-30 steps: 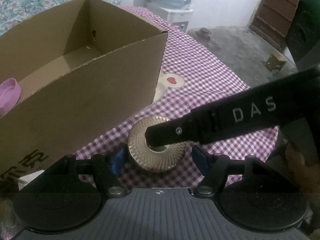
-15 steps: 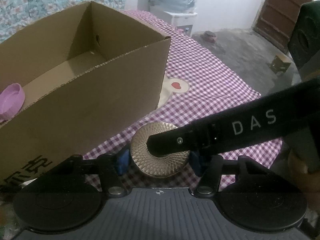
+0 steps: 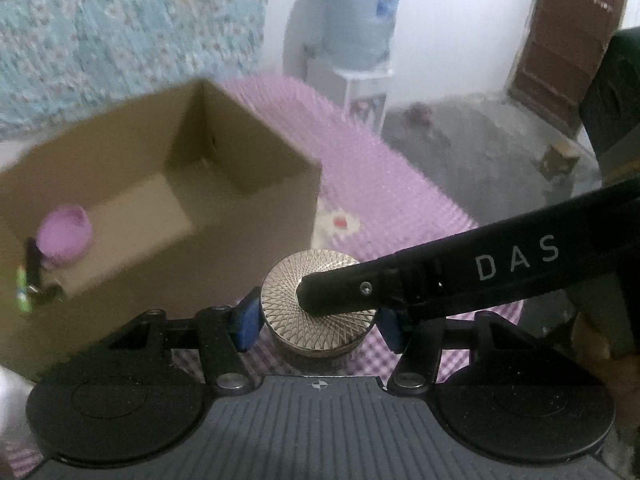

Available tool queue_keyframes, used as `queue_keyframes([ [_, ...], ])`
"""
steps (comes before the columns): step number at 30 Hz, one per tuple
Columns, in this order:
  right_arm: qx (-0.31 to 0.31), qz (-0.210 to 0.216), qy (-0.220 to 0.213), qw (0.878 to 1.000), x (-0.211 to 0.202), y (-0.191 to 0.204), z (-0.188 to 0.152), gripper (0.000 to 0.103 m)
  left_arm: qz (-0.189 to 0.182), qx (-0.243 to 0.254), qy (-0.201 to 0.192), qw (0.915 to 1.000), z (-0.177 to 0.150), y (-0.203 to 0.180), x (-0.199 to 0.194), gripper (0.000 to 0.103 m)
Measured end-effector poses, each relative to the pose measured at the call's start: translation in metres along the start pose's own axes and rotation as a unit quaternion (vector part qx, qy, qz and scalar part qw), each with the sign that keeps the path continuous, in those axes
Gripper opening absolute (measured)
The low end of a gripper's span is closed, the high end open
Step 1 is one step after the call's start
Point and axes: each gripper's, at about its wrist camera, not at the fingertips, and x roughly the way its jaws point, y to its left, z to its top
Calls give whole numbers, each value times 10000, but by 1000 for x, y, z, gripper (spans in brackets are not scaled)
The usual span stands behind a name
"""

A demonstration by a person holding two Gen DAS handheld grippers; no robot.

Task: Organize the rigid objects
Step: 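Carry the gold-lidded jar up and into the box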

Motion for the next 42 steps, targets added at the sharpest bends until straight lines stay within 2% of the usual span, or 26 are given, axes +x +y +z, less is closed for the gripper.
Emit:
queue_keyframes([
  [4,-365,173,-271,9988,-18,29,23,46,223,-52,-424,9988,25,9,-30,57],
  [9,-887,389,-419,9944,-12,60,73,46,482,-385,-634,9961,65,40,-36,57],
  [12,-1070,501,-205,9928,17,66,114,46,635,-839,-564,9928,85,70,-24,57],
  [15,-1121,533,230,9920,61,69,152,46,699,-1440,-373,9864,98,106,-3,57],
  [20,-1385,346,827,9863,135,78,192,46,741,-2372,30,9686,109,159,37,57],
  [25,-1415,284,1298,9810,194,73,211,47,1020,-2625,287,9591,112,182,65,58],
  [30,-1601,106,1527,9752,227,69,216,47,1014,-2889,506,9506,109,199,89,58],
  [38,-1620,-3,1707,9719,244,56,215,46,1034,-3138,575,9421,103,207,107,58],
  [42,-1525,-33,1630,9748,245,51,219,46,1056,-3170,511,9411,102,206,102,70],
])
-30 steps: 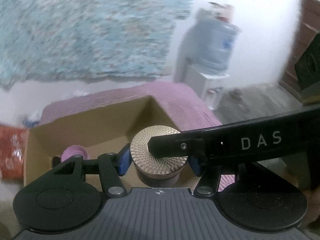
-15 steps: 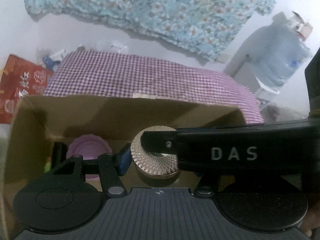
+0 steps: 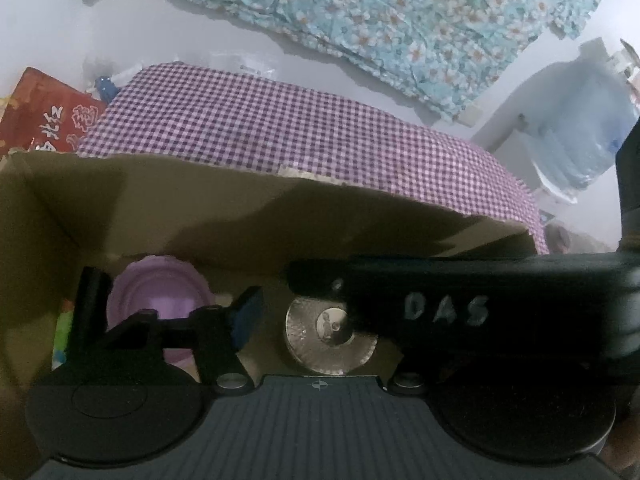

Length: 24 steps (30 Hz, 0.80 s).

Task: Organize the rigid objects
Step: 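Carry the gold-lidded jar up and into the box, then open the right gripper to release the jar in the box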

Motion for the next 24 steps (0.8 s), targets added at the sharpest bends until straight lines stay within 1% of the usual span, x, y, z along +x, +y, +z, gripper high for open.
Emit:
queue_keyframes([
  [1,62,27,-34,10000,-2,-2,0,46,-7,-2,-13,10000,0,-1,-2,73],
  [5,217,198,-383,9988,-23,-3,-2,46,-123,91,-141,9998,-5,-8,-17,78],
  [7,371,393,-690,9962,-44,-3,-8,46,-218,156,-248,9993,-8,-13,-29,87],
  [11,687,740,-1347,9857,-92,-3,-28,46,-505,342,-560,9966,-23,-26,-65,96],
  [13,797,852,-1672,9790,-118,0,-44,46,-663,441,-668,9946,-32,-33,-82,96],
  [17,952,1127,-2345,9608,-179,9,-87,47,-934,651,-877,9896,-52,-41,-119,98],
  [22,987,1097,-2866,9466,-231,25,-142,47,-1332,1003,-1117,9796,-82,-45,-167,101],
  [24,1021,1033,-2984,9433,-242,28,-167,48,-1376,1192,-1198,9760,-97,-42,-183,102],
])
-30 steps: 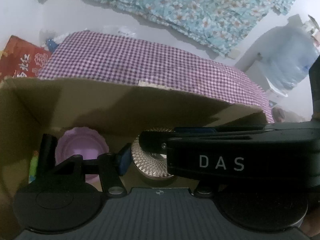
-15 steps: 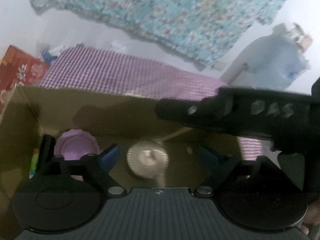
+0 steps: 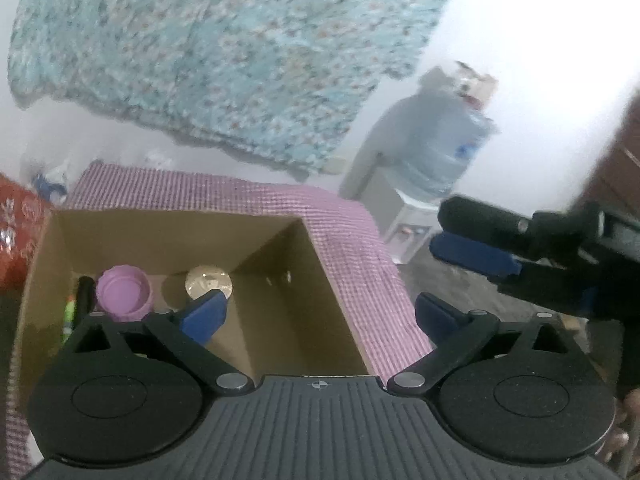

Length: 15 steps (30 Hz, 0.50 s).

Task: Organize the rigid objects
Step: 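Open the right gripper to release the jar in the box, then withdraw the right gripper up out of the box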

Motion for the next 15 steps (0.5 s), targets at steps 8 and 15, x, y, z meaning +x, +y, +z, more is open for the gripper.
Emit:
queue_keyframes([
  [8,174,-407,138,9989,-39,-9,-67,51,139,575,163,9981,-54,8,-48,102],
  [15,636,-758,813,9918,-19,-29,-122,51,382,553,707,9952,-109,30,-48,102],
])
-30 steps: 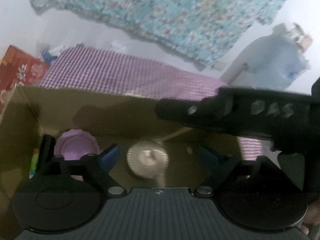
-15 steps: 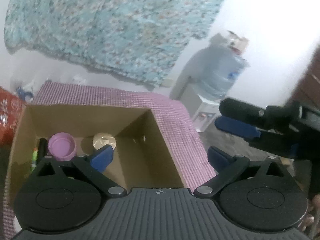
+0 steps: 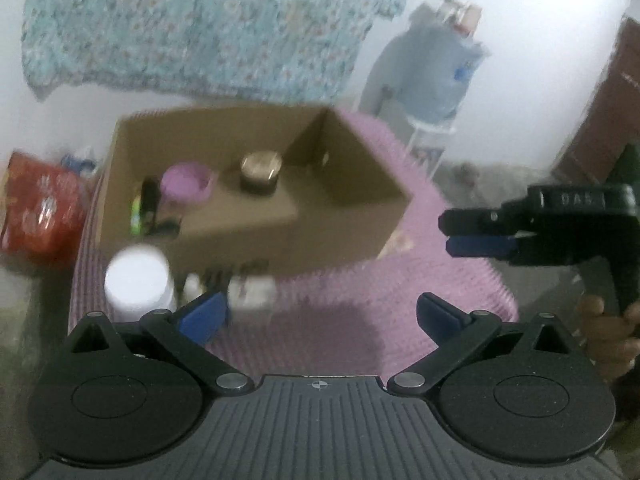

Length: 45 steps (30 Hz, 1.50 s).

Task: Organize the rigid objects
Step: 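Withdraw the right gripper up out of the box, then lower the right gripper onto the white plug charger and grasp it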

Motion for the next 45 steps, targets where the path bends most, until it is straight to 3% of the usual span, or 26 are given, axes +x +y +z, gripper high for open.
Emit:
queue_keyframes([
  [5,186,27,403,9990,35,-2,-21,51,140,-110,212,9996,-23,12,27,102],
  [10,230,93,662,9975,70,3,-30,51,249,85,212,9994,-31,14,54,98],
  [25,124,-66,1233,9923,153,5,-18,46,480,43,397,9981,-31,23,101,87],
  [35,114,-22,1414,9899,165,0,-17,38,409,-88,360,9985,-30,24,113,87],
  [45,206,-110,1412,9897,154,-12,-17,35,-49,-10,287,9996,-26,10,115,86],
])
